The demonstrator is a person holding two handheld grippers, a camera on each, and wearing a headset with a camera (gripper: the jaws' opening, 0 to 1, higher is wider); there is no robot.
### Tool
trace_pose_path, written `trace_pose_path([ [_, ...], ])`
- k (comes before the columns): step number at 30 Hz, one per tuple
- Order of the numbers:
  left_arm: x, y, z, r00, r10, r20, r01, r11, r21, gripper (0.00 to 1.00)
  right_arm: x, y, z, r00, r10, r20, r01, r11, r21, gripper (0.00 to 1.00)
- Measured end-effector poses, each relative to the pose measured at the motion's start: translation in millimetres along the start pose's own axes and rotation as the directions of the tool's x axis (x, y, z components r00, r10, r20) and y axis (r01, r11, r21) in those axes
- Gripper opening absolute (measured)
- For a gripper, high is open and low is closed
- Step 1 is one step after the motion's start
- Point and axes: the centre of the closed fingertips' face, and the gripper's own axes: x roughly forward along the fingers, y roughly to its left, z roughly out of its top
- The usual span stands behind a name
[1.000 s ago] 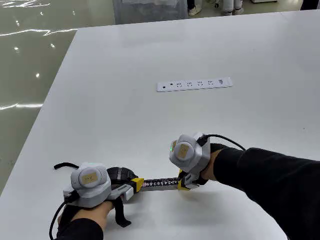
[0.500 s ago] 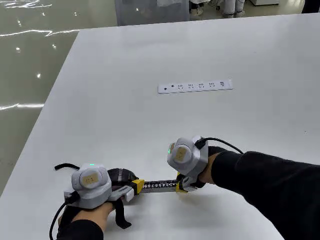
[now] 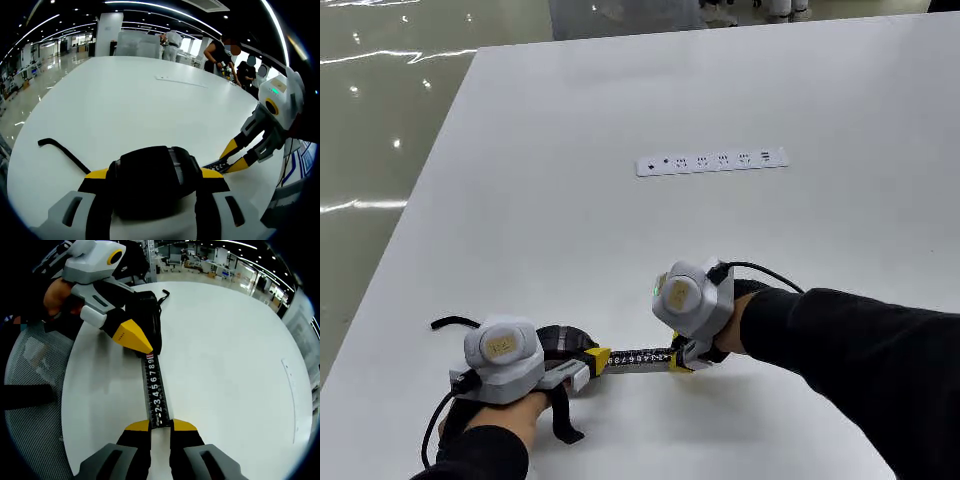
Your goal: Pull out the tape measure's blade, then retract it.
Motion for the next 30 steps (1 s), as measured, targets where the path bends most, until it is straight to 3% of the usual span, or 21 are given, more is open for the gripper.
trace_pose_path([
  [30,0.3,-0.2,-0.2,1.0,-0.006,-0.008,0.006,1.0,-0.004,0.62,2.9,0.8,8.8,0.9997,0.017,0.019,-0.017,1.0,0.022,0.09],
])
